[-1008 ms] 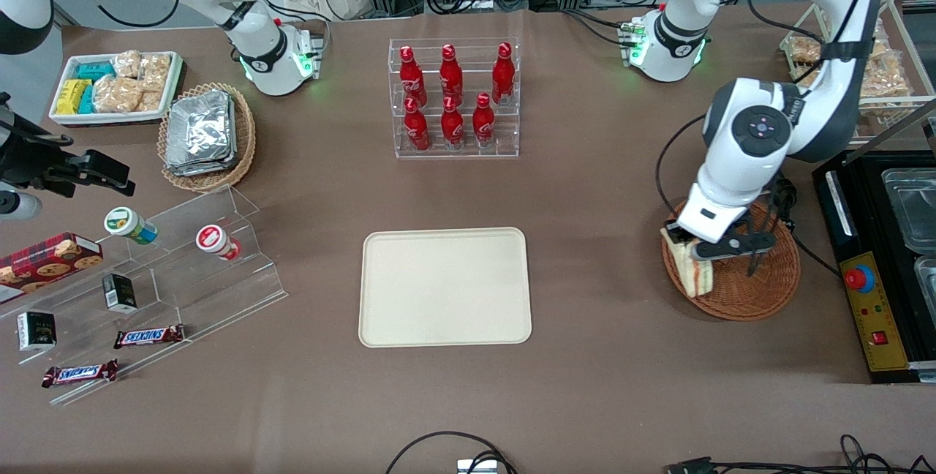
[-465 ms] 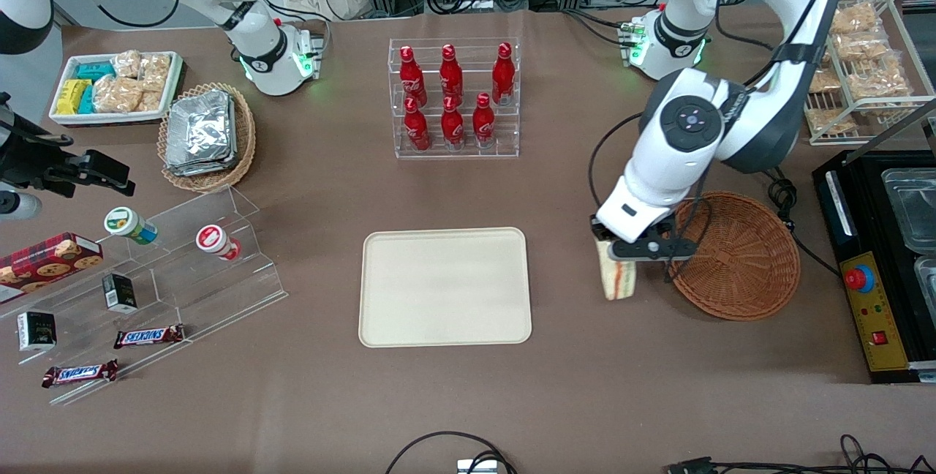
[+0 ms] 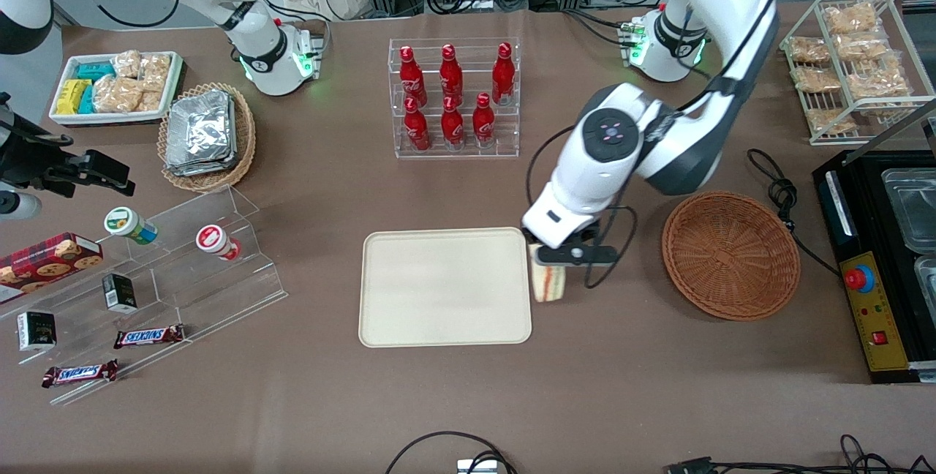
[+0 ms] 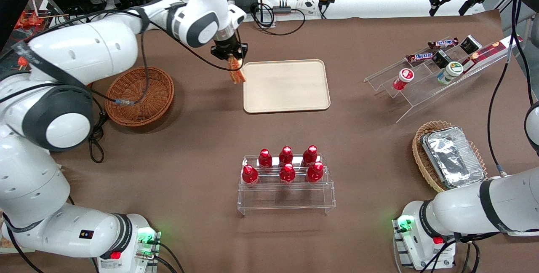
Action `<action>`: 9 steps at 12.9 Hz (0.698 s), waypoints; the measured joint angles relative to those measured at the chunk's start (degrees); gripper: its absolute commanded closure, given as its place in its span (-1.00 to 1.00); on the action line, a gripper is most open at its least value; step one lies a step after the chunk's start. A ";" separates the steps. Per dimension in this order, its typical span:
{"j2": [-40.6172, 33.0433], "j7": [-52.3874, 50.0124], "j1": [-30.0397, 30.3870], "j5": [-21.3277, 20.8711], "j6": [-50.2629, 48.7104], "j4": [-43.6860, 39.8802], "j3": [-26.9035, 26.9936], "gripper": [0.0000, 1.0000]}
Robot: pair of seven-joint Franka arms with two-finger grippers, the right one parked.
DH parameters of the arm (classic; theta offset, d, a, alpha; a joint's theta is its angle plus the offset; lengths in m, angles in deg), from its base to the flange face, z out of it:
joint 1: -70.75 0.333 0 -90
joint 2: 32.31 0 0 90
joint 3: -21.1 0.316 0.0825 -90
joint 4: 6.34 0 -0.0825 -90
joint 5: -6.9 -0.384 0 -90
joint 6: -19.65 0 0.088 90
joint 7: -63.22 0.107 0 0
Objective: Place sandwich from basket to tray
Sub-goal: 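Lift the sandwich and carry it with the left gripper to the tray, then lower the sandwich onto the tray and open the left gripper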
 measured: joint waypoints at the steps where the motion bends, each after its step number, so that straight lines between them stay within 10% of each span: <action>1: 1.99 -1.54 -0.94 -1.60 -0.03 -1.23 0.01 0.54; 9: 14.79 -4.54 -5.61 -8.31 0.04 -8.41 0.05 0.48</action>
